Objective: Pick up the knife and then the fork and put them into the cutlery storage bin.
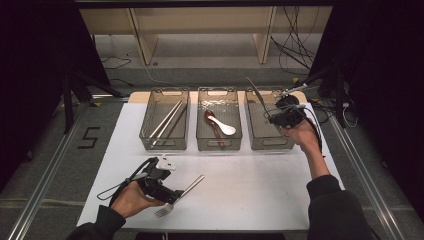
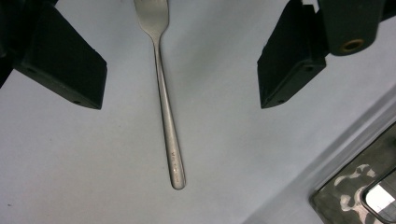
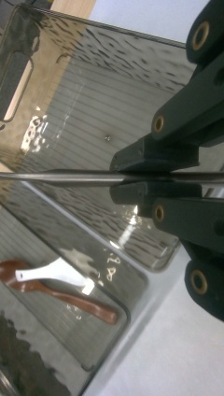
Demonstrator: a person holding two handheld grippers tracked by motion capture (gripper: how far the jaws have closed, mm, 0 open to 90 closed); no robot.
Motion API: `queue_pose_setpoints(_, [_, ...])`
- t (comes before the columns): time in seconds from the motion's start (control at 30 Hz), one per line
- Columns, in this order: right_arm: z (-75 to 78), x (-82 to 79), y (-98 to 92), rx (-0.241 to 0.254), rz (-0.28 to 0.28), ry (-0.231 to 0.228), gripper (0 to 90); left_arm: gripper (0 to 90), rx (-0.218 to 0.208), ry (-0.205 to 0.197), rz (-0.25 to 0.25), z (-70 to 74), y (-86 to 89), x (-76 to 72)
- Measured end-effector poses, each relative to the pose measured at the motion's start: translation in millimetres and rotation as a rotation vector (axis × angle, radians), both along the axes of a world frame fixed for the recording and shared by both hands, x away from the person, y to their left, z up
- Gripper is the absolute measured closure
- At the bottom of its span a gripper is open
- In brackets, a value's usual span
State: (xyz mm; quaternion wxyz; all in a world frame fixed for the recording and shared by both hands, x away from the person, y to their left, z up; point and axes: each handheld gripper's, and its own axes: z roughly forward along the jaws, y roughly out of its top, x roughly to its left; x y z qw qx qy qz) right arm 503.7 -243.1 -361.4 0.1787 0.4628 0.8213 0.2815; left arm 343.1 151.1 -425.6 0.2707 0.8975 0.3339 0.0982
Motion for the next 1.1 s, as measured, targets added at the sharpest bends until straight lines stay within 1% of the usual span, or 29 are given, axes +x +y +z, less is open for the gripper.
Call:
queue_pose_setpoints(0.23, [-7.5,10.5,-3.0,0.004,-0.055,0.018,84.4,15.5,0.006,0.004,-0.008,-1.2,-0.4,0.2])
queue_pose_setpoints(0.3, [-8.2,12.3,-3.1,-0.002,-0.058,0.015,84.4,15.5,0.006,0.005,-0.008,-1.1,-0.5,0.3])
queue_pose_setpoints(0.43, [-10.0,15.3,-2.5,-0.001,-0.073,0.024,84.3,15.5,0.004,0.002,-0.008,-1.8,-1.2,0.3])
queue_pose_setpoints(0.47, [-10.6,16.0,-2.5,-0.001,-0.074,0.028,84.3,15.6,0.013,0.006,-0.015,-1.9,-1.1,0.9])
queue_pose_setpoints(0.53, [-12.6,17.8,-1.9,-0.002,-0.079,0.037,84.3,15.5,0.017,0.012,-0.015,-3.5,-1.3,1.5])
queue_pose_setpoints(0.67, [-16.0,21.8,-1.6,0.005,-0.102,0.050,84.3,15.5,0.016,0.015,-0.015,-3.8,-1.2,1.8])
queue_pose_setpoints(0.8, [-17.6,25.5,-3.8,0.015,-0.128,0.053,84.2,15.5,0.016,0.018,-0.014,-4.6,-0.3,2.8])
queue_pose_setpoints(0.97, [-22.2,30.6,-5.1,0.009,-0.149,0.072,84.2,15.5,0.016,0.015,-0.015,-3.9,0.2,3.0])
queue_pose_setpoints(1.1, [-26.2,34.1,-5.9,0.016,-0.175,0.072,83.7,15.5,0.015,0.017,-0.022,-3.9,-1.1,2.4])
